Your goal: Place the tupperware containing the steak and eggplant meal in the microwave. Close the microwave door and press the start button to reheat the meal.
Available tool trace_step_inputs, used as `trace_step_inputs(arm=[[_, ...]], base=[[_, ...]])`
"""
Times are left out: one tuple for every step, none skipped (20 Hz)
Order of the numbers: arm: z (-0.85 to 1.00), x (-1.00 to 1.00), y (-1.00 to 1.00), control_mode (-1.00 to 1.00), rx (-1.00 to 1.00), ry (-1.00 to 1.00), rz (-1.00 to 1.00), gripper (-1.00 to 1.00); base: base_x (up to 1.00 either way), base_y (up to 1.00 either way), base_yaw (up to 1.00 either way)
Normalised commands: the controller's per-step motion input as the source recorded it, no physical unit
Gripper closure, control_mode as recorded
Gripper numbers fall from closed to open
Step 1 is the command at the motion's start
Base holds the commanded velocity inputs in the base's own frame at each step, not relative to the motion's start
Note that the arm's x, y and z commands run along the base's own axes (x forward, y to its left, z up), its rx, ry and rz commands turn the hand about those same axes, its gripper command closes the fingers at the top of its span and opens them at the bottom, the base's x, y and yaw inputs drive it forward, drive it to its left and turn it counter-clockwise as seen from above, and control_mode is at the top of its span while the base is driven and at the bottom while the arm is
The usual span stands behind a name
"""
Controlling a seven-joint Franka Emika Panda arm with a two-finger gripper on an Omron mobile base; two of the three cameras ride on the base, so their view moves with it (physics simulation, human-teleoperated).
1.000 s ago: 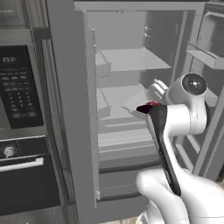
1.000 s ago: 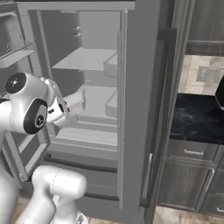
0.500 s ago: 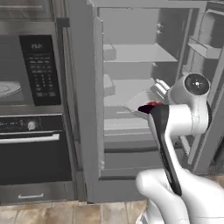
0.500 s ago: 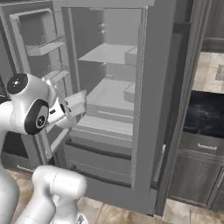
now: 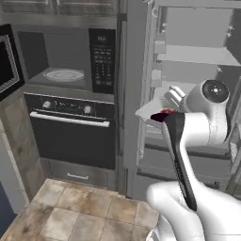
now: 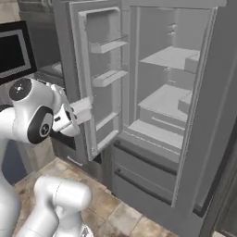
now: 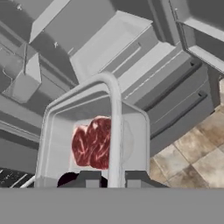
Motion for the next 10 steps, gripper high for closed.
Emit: trace_step_inputs(arm=[[0.00, 0.00, 0.00, 1.00, 0.00, 0.00, 0.00, 1.00], [0.00, 0.00, 0.00, 1.00, 0.00, 0.00, 0.00, 1.00], [0.00, 0.00, 0.00, 1.00, 0.00, 0.00, 0.00, 1.00], [0.00, 0.00, 0.00, 1.00, 0.00, 0.00, 0.00, 1.00], [0.00, 0.00, 0.00, 1.00, 0.00, 0.00, 0.00, 1.00], [0.00, 0.00, 0.00, 1.00, 0.00, 0.00, 0.00, 1.00], [0.00, 0.00, 0.00, 1.00, 0.00, 0.00, 0.00, 1.00], [0.00, 0.00, 0.00, 1.00, 0.00, 0.00, 0.00, 1.00], [0.00, 0.00, 0.00, 1.00, 0.00, 0.00, 0.00, 1.00], [0.00, 0.00, 0.00, 1.00, 0.00, 0.00, 0.00, 1.00]], base=[[-0.14, 0.55, 0.57], [-0.08, 0.61, 0.55], [-0.02, 0.67, 0.52], [0.00, 0.76, 0.48], [0.00, 0.79, 0.45], [0.00, 0.83, 0.42], [0.01, 0.87, 0.38], [0.08, 0.87, 0.35], [0.17, 0.91, 0.32], [0.23, 0.91, 0.28]])
